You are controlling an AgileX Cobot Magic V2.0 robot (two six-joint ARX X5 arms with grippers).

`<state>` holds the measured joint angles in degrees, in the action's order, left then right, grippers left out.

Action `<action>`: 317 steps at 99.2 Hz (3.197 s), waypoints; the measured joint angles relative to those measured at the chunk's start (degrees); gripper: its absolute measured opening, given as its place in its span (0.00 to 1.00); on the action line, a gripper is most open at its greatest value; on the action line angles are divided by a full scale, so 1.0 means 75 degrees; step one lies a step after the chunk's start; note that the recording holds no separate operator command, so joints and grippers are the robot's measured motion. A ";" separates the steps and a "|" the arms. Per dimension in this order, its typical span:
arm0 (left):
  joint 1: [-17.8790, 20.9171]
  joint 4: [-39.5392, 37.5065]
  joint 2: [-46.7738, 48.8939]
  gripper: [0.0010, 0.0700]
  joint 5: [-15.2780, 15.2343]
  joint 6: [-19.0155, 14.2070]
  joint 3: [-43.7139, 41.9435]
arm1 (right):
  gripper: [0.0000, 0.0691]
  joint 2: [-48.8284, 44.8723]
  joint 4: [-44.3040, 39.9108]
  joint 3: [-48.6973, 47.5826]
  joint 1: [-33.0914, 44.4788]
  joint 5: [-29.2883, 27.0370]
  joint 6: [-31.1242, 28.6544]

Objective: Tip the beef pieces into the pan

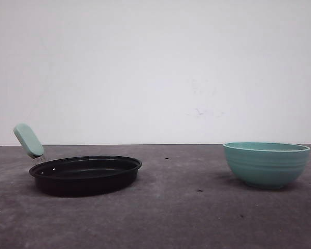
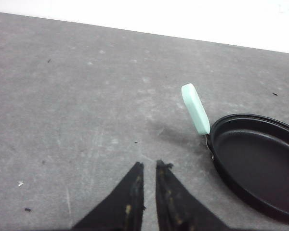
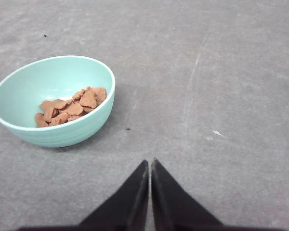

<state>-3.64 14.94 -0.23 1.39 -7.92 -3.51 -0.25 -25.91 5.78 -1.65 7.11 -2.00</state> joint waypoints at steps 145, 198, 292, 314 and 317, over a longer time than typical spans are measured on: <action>0.0000 0.0090 -0.0720 0.01 0.2037 -0.3552 -0.1923 | 0.01 -0.0015 0.3491 0.1180 0.0000 0.1606 -0.3687; -0.0137 0.2040 -0.6003 0.01 0.2451 -0.1789 -0.8786 | 0.01 -0.4039 0.0128 0.7437 0.0000 0.1687 -0.2139; -0.0417 0.1422 -0.6939 1.00 0.2387 -0.1801 -0.7565 | 0.99 -0.5587 -0.1760 0.9081 -0.0009 0.1437 -0.1125; -0.0420 0.0050 -0.8128 1.00 0.2465 -0.2847 -0.5199 | 0.99 -0.5549 -0.2407 0.9072 -0.0009 0.1413 -0.1017; -0.0417 -0.0195 -0.8323 1.00 0.2465 -0.2938 -0.5018 | 0.99 -0.5511 -0.2457 0.9072 -0.0009 0.1413 -0.1011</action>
<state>-6.76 13.47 -62.65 19.88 -29.95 -41.15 -41.58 -44.34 73.82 -1.72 17.72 -9.58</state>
